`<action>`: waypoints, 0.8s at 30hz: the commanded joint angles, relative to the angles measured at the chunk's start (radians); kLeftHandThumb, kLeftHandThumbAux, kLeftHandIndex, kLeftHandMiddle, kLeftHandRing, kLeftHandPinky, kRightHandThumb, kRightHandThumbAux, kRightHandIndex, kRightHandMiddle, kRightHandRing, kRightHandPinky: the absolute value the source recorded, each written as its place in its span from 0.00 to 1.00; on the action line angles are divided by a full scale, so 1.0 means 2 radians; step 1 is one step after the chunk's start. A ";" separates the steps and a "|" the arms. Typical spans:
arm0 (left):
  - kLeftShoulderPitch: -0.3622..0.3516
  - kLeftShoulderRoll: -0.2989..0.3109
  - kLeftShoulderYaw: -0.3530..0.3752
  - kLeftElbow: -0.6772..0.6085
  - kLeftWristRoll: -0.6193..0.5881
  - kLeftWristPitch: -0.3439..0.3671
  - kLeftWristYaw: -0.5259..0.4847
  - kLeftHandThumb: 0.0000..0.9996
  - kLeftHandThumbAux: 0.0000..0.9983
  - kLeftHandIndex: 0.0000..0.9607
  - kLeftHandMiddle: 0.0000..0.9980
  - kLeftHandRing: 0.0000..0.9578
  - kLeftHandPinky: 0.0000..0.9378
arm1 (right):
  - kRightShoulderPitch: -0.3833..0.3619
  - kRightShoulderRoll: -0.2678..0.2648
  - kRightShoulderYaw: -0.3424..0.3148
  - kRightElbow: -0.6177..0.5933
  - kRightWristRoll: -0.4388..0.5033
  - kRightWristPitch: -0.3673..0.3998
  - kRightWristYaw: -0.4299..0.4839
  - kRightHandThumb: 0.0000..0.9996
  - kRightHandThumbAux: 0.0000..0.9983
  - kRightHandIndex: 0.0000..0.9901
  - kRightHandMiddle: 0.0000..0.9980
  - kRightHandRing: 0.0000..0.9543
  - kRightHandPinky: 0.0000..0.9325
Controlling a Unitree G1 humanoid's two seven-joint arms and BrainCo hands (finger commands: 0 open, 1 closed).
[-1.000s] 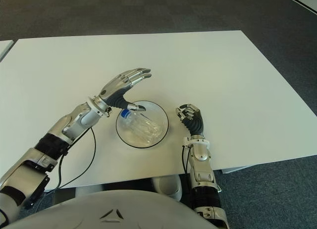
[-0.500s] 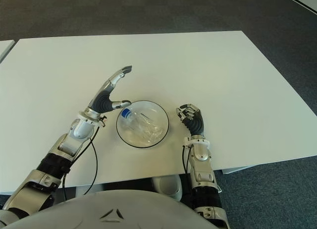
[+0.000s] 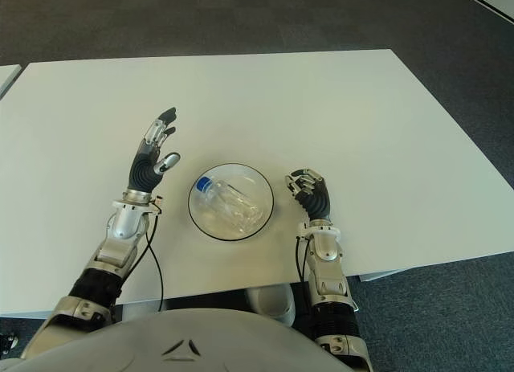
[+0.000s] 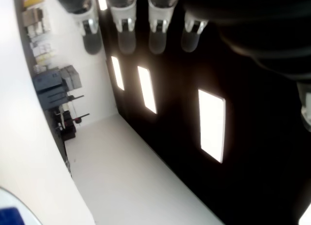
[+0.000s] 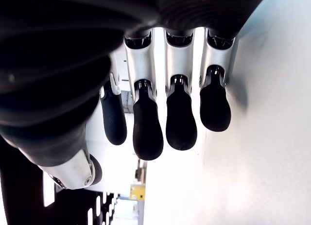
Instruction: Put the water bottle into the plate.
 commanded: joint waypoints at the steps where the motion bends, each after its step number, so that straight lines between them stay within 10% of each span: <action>1: 0.031 -0.030 0.023 -0.025 -0.049 0.036 -0.008 0.13 0.48 0.00 0.00 0.00 0.12 | 0.009 0.000 0.001 0.018 -0.002 0.018 -0.001 0.70 0.73 0.44 0.71 0.72 0.74; 24: 0.115 -0.075 0.078 -0.052 0.009 0.073 0.031 0.30 0.82 0.32 0.35 0.41 0.49 | 0.003 -0.004 -0.001 0.032 0.002 0.007 0.004 0.71 0.73 0.44 0.70 0.72 0.74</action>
